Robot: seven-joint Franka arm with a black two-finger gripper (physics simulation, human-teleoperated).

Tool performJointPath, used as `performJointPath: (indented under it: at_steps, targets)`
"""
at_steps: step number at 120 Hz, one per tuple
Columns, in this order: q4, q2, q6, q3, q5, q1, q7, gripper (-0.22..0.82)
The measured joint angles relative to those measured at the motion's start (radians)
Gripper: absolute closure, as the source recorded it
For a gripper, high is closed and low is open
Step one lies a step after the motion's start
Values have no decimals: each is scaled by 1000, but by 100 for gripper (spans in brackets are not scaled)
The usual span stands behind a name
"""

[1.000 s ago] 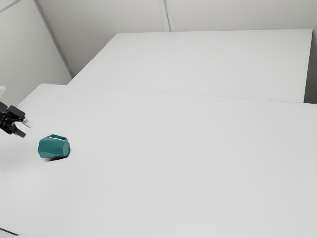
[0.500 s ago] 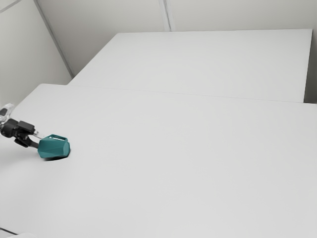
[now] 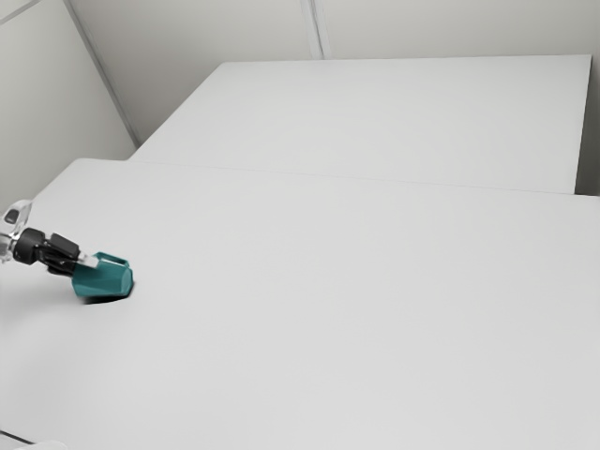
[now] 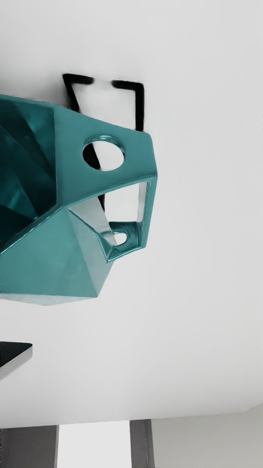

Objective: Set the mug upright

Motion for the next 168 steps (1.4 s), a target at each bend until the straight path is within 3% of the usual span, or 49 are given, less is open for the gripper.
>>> performJointPath:
  at_steps: [13,29,59,84,113,126,168]
  targets:
    - [1,0,-2,-6,-10,0,10,62]
    - [-3,-8,-5,-10,-17,-3,18,71]
    - [-15,-76,-43,-9,-19,-23,29,76]
    - [-23,-215,-31,3,91,-205,-12,78]
    - [-144,-382,195,3,342,-436,-136,78]
    - [-183,-406,314,1,456,-517,-217,79]
    - [-366,-446,635,-6,607,-634,-453,79]
